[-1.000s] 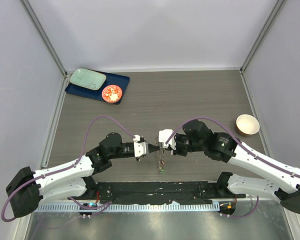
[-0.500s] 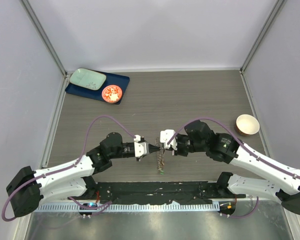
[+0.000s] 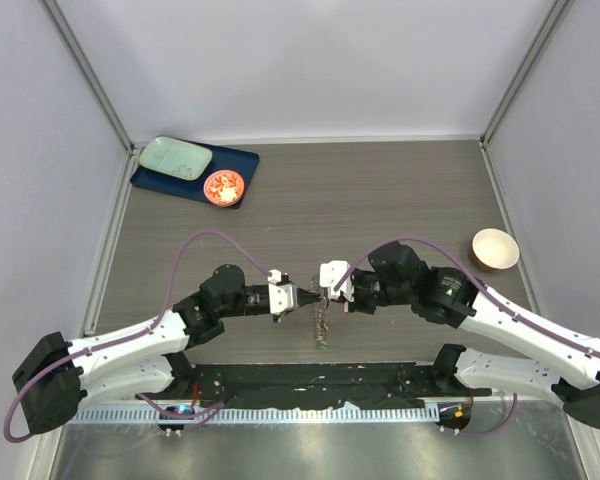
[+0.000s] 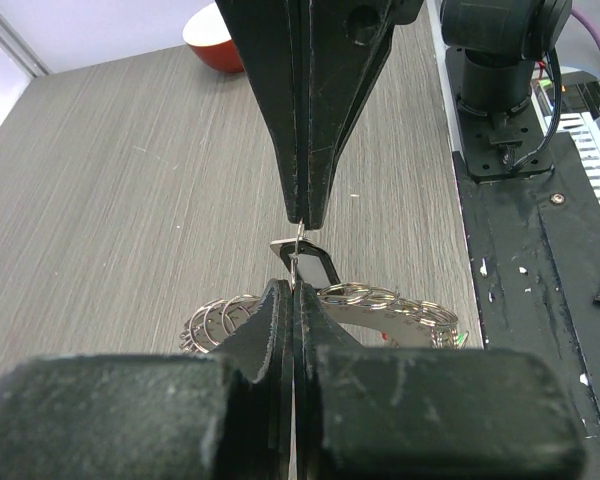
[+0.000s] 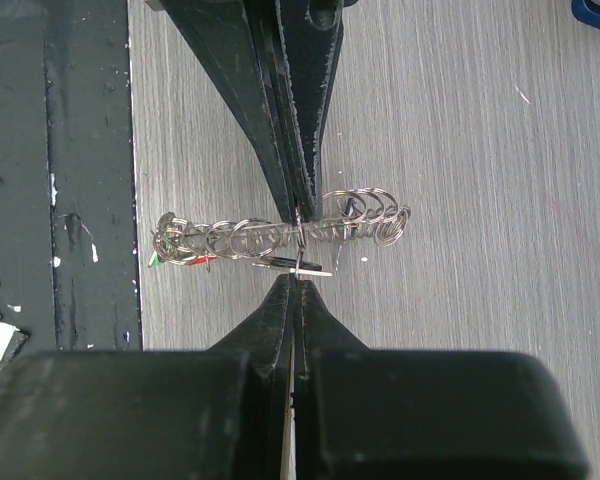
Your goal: Put the keys on the keyring
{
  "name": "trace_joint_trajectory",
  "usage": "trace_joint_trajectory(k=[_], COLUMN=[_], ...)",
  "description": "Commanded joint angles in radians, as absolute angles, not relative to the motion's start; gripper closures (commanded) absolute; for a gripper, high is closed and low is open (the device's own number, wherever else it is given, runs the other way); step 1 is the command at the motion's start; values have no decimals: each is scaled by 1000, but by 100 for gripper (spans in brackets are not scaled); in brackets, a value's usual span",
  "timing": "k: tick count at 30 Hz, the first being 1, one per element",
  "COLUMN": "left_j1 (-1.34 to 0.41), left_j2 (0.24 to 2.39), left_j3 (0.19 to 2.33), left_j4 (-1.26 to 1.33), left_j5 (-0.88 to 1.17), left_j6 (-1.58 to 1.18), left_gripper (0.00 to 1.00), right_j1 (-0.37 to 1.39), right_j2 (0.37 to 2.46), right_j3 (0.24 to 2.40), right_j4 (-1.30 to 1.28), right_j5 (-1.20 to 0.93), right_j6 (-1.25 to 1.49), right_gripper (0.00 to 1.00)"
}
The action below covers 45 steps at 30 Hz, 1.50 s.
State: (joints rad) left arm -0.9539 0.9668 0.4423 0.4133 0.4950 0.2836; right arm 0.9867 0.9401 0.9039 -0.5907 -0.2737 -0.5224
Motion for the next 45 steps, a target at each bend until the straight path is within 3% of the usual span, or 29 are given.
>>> trace_joint_trajectory(k=[1,45], left_j1=[-957,-957], left_j2=[960,971], left_j3=[499,508], left_j4=[489,459], left_j5=[517,505], left_j6=[273,272], left_gripper=[100,100], right_j1=[994,1017], right_j2=[930,948], right_j3=[905,910], right_j4=[-551,-560], right_j5=[-268,-222], right_j6=[-534,-535], right_gripper=[99,99])
